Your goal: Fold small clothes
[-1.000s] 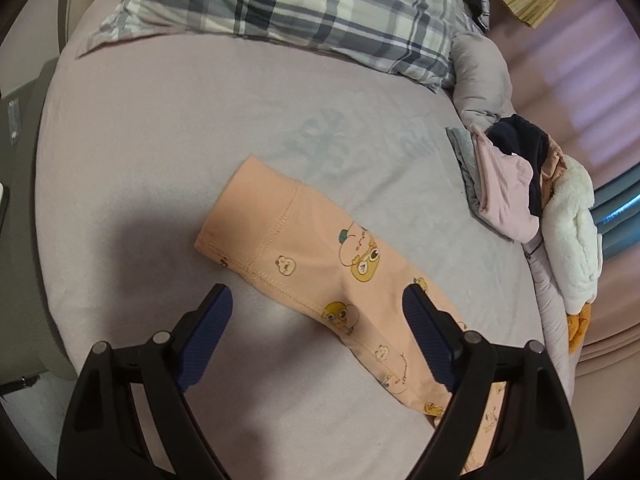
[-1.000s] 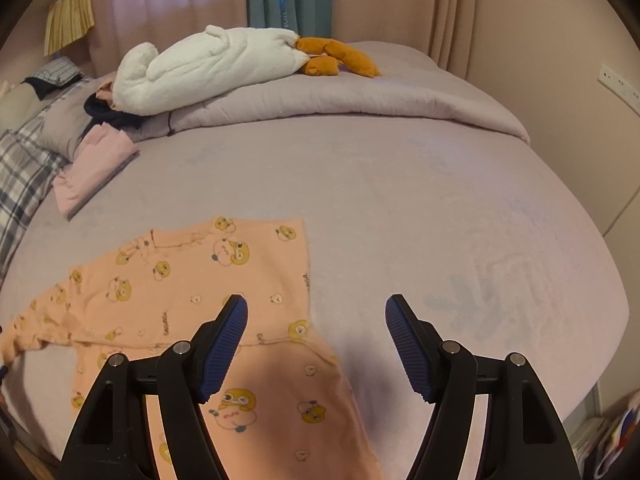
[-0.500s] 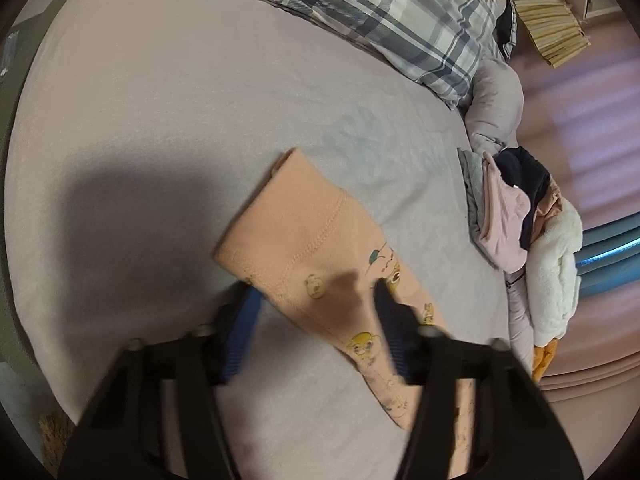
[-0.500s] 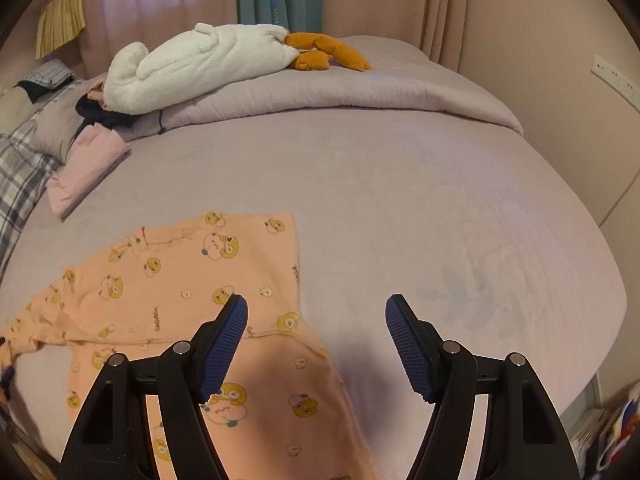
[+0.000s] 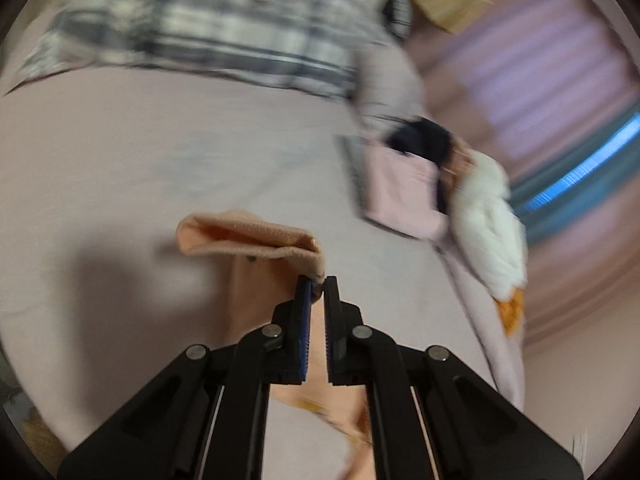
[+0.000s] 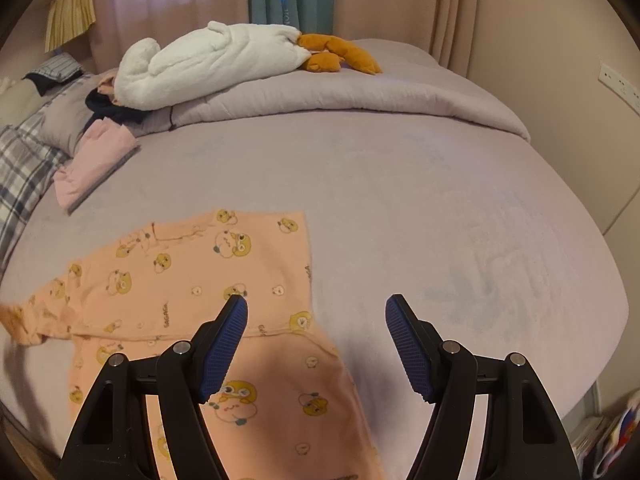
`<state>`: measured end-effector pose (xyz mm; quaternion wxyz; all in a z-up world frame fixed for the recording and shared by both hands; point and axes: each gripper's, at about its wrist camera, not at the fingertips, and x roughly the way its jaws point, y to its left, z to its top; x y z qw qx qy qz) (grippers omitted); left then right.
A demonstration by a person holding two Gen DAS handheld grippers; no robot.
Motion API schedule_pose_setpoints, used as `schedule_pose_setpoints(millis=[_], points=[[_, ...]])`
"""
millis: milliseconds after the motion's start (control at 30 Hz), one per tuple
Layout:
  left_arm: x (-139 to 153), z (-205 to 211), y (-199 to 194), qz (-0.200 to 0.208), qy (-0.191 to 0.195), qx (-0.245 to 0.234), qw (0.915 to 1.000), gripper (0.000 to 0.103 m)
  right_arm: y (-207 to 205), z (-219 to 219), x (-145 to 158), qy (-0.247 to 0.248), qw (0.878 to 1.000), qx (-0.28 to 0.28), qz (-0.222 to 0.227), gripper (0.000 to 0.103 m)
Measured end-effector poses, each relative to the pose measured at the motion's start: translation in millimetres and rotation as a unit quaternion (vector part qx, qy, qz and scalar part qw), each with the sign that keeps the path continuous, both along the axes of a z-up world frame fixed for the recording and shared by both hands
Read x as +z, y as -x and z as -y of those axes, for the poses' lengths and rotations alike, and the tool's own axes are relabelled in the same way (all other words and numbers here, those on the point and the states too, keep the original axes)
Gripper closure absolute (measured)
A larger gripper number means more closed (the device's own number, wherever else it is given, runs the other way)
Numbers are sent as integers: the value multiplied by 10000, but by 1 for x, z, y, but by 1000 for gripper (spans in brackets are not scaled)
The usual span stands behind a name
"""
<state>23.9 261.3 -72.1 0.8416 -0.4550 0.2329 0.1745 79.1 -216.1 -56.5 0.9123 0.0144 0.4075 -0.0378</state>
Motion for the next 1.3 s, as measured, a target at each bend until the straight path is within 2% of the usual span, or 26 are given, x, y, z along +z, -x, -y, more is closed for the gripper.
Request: schedule_pose_setpoints(millis=[167,300,433,633,767,933,1000,1033,1067,1100,1133,1300], points=[[19,53,-31,295,-118,-896,9955,98,3,3,2,15,10000,-58,38,32],[15,99,-53,83,-410,-1486,9880,98,6,7,1,-27,9999,-95,42,32],[-5,137,-73,-165,-463,-2074,9770,98,7,10,-2,-41,9999,-129,5,32],[-47,170,-91,-812,-514,-2525,9628,98,9,13,-6,-69,9999,-146,-60,32],[-60,180,-92,-1046,-594,-2674,9561,99,9,16,-8,-86,9998,-181,-84,32],[-79,185,-97,-1416,-447,-2809,9482,97,8,15,-11,-134,9998,-129,-119,32],[-80,189,-96,-1476,-421,-2894,9448,89,7,15,-12,-146,9998,-73,-135,32],[-77,191,-94,-1435,-440,-2940,9439,77,7,14,-12,-148,9998,-67,-140,32],[-73,192,-94,-1402,-455,-2974,9433,69,7,14,-13,-150,9998,-66,-141,32],[-67,194,-90,-1318,-490,-3031,9425,55,6,13,-13,-157,9998,-64,-141,32],[-59,196,-86,-1200,-539,-3071,9425,49,5,13,-13,-168,9997,-58,-140,32],[-29,189,-71,-844,-524,-3010,9484,41,5,5,-15,-211,9997,79,-135,32]])
